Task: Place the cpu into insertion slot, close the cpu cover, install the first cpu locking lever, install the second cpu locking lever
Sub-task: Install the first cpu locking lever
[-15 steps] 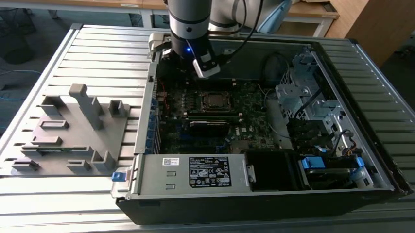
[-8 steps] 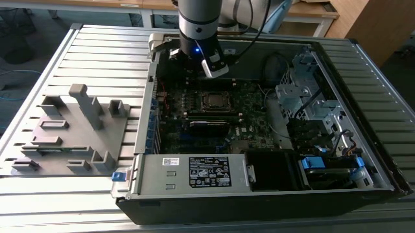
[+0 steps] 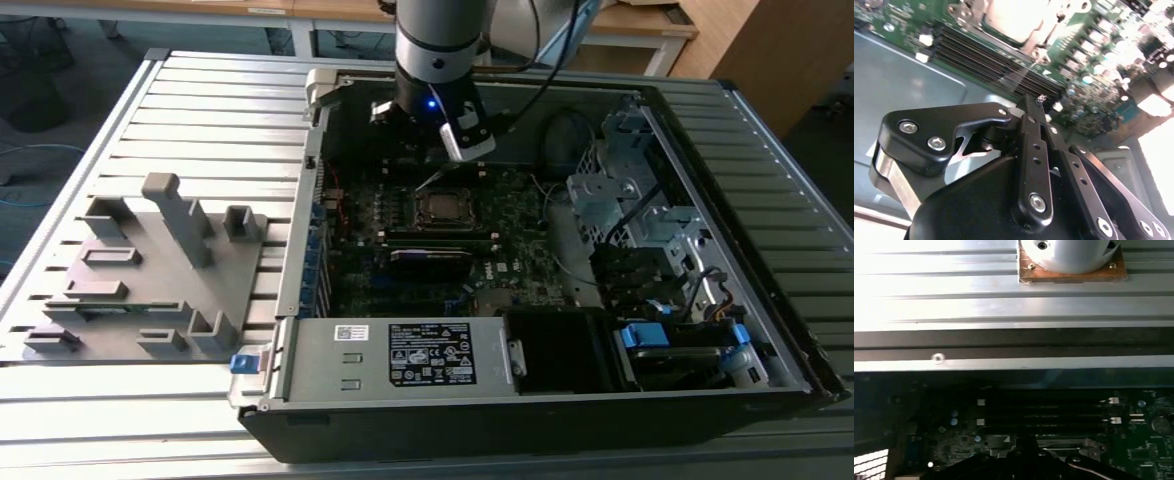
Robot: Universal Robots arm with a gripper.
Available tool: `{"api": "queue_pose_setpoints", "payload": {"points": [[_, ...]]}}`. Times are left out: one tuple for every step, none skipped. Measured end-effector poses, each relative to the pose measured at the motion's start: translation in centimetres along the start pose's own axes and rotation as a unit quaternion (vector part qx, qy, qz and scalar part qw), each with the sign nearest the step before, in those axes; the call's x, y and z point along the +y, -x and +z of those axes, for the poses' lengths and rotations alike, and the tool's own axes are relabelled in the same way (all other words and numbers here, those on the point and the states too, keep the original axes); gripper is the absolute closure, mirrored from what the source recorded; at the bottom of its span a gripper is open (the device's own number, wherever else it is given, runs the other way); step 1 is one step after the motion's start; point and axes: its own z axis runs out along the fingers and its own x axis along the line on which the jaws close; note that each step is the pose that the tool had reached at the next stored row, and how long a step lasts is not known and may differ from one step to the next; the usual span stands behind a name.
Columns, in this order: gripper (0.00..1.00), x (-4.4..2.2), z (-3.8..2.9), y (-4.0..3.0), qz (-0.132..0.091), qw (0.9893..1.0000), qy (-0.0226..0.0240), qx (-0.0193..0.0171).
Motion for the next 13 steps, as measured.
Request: {"api": "queue_pose_setpoints", "payload": {"points": [[0.9,0.01,0.0,0.23,0.0,1.0,0.0,0.0],[0.9,0.01,0.0,0.38,0.0,1.0,0.0,0.0],[0.9,0.01,0.0,0.4,0.0,1.0,0.0,0.0001],[0.9,0.01,0.0,0.41,0.0,1.0,0.0,0.0],[0.9,0.01,0.0,0.41,0.0,1.0,0.0,0.0],[0.9,0.01,0.0,0.41,0.0,1.0,0.0001,0.0],[0.9,0.01,0.0,0.41,0.0,1.0,0.0,0.0],[0.9,0.02,0.0,0.42,0.0,1.0,0.0,0.0],[0.9,0.02,0.0,0.42,0.0,1.0,0.0,0.0],[0.9,0.01,0.0,0.45,0.0,1.0,0.0,0.0],[0.9,0.02,0.01,0.53,0.0,1.0,0.0001,0.0],[0.9,0.03,0.02,0.67,0.0,1.0,0.0,0.0001],[0.9,0.03,0.02,0.83,0.0,1.0,0.0,0.0001]]}}
